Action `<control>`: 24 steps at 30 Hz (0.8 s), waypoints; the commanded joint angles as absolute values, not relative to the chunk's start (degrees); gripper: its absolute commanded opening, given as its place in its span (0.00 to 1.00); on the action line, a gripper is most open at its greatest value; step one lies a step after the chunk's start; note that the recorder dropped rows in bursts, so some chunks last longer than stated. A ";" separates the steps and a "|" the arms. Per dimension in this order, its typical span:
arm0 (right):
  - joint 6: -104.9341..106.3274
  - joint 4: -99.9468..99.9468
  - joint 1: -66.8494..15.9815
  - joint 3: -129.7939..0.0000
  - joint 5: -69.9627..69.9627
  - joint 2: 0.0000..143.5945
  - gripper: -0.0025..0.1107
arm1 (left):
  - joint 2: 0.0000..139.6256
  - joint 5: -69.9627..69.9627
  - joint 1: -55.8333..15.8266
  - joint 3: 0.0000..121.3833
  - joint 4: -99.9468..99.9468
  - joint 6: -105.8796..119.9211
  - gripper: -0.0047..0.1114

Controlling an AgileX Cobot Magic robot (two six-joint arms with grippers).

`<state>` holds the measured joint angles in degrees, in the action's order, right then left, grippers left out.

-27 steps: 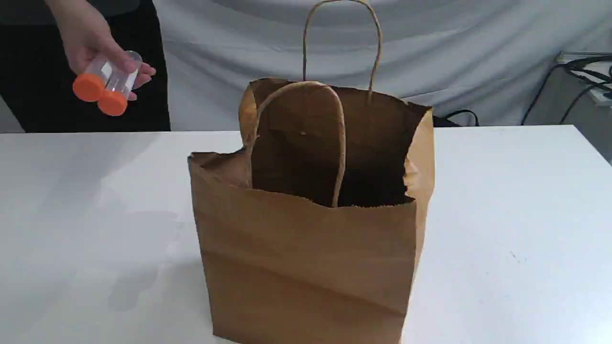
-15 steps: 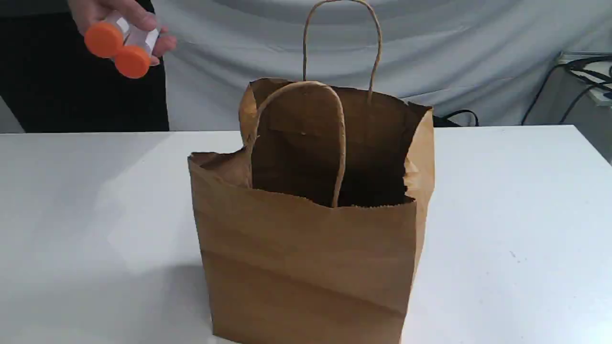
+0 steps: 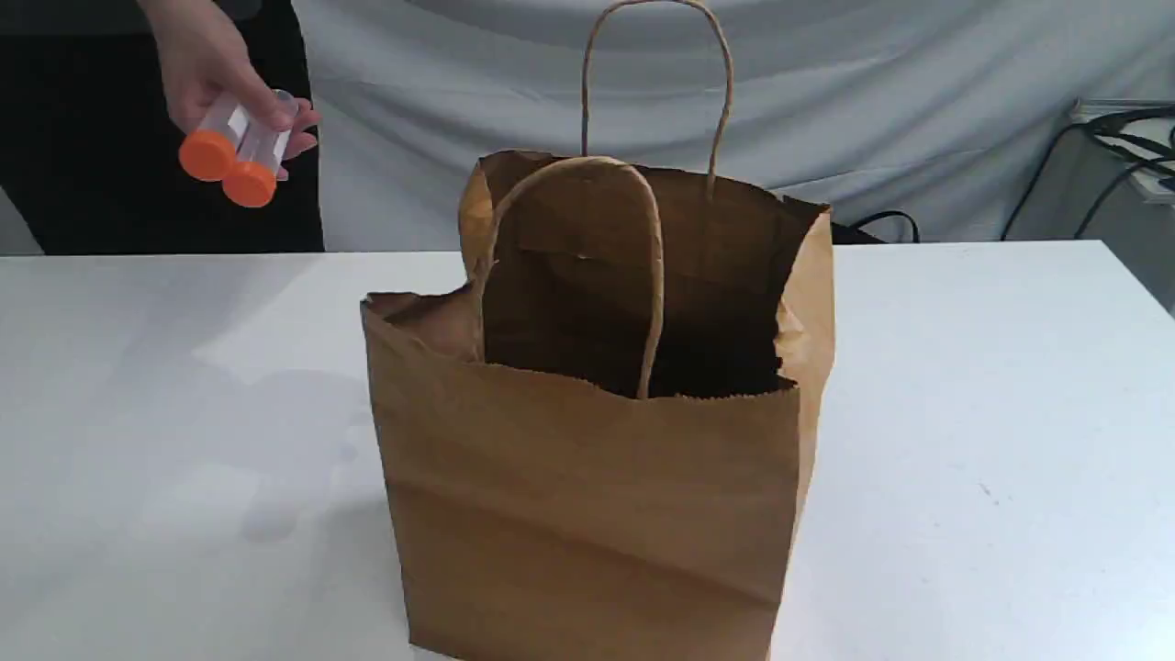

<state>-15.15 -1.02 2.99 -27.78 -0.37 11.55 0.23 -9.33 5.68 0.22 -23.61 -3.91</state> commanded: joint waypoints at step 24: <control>43.55 27.70 -25.51 -79.94 56.99 72.77 0.02 | 0.00 -8.87 5.35 0.00 -23.17 -3.85 0.04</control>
